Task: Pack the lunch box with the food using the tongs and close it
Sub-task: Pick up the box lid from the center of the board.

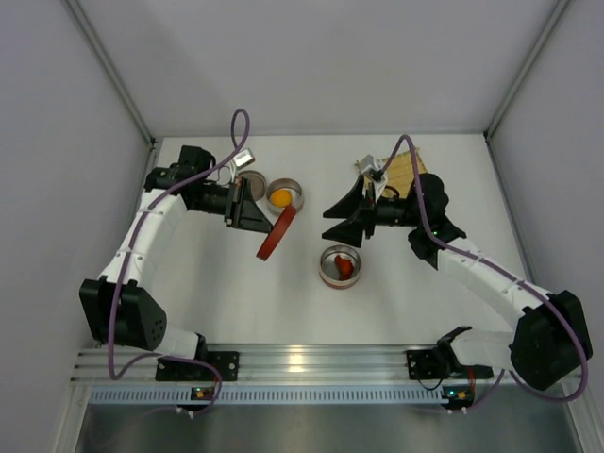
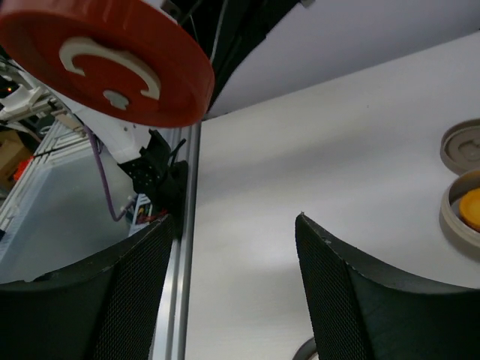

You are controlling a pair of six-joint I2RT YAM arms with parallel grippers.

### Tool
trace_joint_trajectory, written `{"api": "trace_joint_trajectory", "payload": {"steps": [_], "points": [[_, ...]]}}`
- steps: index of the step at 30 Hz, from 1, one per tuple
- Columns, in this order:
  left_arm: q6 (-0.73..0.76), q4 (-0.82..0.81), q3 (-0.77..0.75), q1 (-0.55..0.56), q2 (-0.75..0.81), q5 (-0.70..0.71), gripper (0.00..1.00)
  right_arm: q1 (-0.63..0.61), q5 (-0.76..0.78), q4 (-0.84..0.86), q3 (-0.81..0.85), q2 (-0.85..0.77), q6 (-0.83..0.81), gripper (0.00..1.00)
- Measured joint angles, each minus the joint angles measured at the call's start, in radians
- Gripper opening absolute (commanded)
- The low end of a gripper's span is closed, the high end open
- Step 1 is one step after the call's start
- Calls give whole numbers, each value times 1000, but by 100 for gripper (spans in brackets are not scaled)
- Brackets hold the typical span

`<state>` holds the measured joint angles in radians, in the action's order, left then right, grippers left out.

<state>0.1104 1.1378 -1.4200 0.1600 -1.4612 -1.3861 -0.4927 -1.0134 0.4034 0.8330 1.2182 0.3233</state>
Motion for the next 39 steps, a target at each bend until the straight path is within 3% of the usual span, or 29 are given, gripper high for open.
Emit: {"api": "trace_joint_trajectory", "payload": {"steps": [7, 13, 14, 17, 20, 26, 30, 39], "points": [[29, 19, 54, 0, 1, -42, 0, -22, -32, 253, 61, 16, 201, 59], [-45, -14, 111, 0, 2, -51, 0, -52, -64, 277, 127, 16, 193, 53], [-58, -21, 114, 0, 2, -53, 0, -64, -63, 212, 158, 16, 133, 52], [-99, -51, 127, 0, 2, -57, 0, -111, 34, -208, 337, 28, -263, 50], [-117, -69, 146, 0, 6, -58, 0, -158, 115, -483, 446, 40, -540, 56], [-125, -77, 175, 0, 33, -60, 0, -162, 217, -890, 484, 24, -874, 57], [-116, -76, 176, 0, 42, -61, 0, -182, 273, -1015, 482, -29, -969, 65], [-74, -50, 190, 0, 45, -61, 0, -398, 386, -979, 433, -195, -1049, 69]]}}
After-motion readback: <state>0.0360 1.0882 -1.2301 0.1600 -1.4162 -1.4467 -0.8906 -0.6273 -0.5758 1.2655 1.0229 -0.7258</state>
